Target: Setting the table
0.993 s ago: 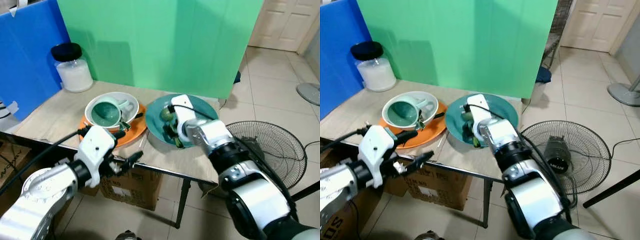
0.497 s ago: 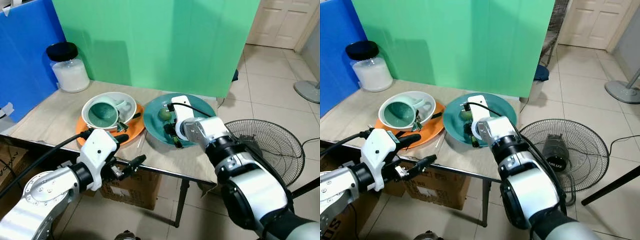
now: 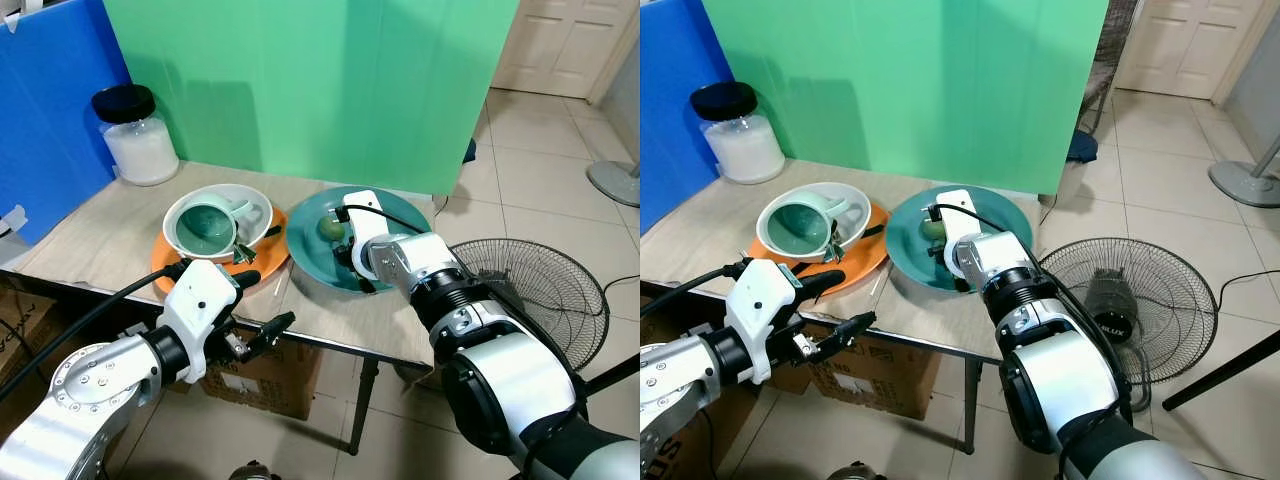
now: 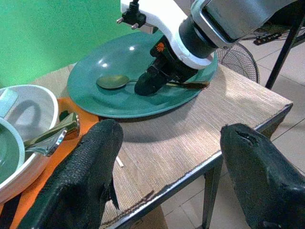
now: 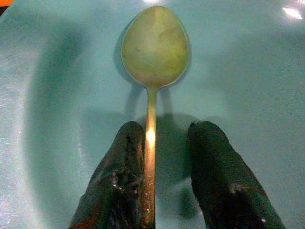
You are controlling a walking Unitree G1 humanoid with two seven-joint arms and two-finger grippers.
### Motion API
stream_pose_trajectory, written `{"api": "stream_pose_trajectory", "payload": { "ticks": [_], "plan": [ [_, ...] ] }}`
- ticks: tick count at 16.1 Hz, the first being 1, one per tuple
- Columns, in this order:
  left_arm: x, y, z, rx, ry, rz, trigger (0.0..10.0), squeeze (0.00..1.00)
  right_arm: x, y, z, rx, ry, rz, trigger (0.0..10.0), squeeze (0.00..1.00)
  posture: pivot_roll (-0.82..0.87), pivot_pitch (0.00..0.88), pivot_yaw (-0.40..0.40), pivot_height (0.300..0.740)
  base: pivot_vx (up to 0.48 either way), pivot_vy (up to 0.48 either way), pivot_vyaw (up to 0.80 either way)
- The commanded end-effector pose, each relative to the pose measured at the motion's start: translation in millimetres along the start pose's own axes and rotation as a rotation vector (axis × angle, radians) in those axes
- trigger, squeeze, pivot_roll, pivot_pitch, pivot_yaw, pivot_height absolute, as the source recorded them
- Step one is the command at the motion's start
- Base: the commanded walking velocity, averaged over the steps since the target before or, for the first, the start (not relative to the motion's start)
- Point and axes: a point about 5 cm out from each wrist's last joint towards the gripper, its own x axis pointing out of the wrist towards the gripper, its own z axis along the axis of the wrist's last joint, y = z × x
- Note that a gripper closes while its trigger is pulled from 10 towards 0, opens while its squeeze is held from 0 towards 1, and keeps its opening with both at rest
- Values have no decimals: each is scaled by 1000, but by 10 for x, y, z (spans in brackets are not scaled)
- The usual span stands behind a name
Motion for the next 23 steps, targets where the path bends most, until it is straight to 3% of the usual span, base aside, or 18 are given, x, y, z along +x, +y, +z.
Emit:
{"api": "stream_pose_trajectory", "payload": {
  "ticks": [1, 5, 11, 14, 16, 17, 18, 19, 21, 23],
  "plan": [
    [11, -13, 22, 8, -5, -8, 10000, 0, 7, 35, 1, -13, 8, 18, 0, 0, 182, 0, 7, 740, 0, 0, 0],
    [50, 58, 55, 19, -31, 32, 10000, 0, -5, 9, 57, -42, -28, 16, 0, 0, 178, 0, 9, 740, 0, 0, 0],
    [165, 94, 91, 29, -73, 30, 10000, 0, -108, -62, 226, 45, -108, 51, 0, 0, 154, 0, 30, 740, 0, 0, 0],
    [257, 126, 182, 21, -141, 50, 10000, 0, -393, -313, 433, 116, -306, 35, 0, 0, 137, 0, 36, 740, 0, 0, 0],
    [347, 117, 233, 28, -169, 102, 10000, 0, -825, -489, 503, 74, -608, 41, 0, 0, 148, 0, 18, 740, 0, 0, 0],
    [401, 116, 255, 34, -181, 161, 10000, 0, -1028, -529, 393, 20, -726, 40, 4941, 0, 145, 0, 16, 740, 0, 0, 0],
    [418, 114, 258, 30, -185, 181, 10000, 0, -1095, -530, 323, 7, -751, 39, 8745, 0, 141, 0, 18, 740, 0, 0, 0],
    [441, 117, 252, 22, -192, 224, 10000, 0, -1199, -535, 176, 26, -768, 23, 10000, 0, 137, 0, 19, 740, 0, 0, 0],
    [454, 90, 297, 5, -232, 308, 10000, 0, -1472, -599, -220, 103, -857, -61, 10000, 0, 131, 0, 15, 740, 0, 0, 0],
    [424, 88, 315, -58, -264, 374, 10000, 0, -1551, -555, -415, 49, -826, -129, 10000, 0, 118, 0, 15, 740, 0, 0, 0]
  ]
}}
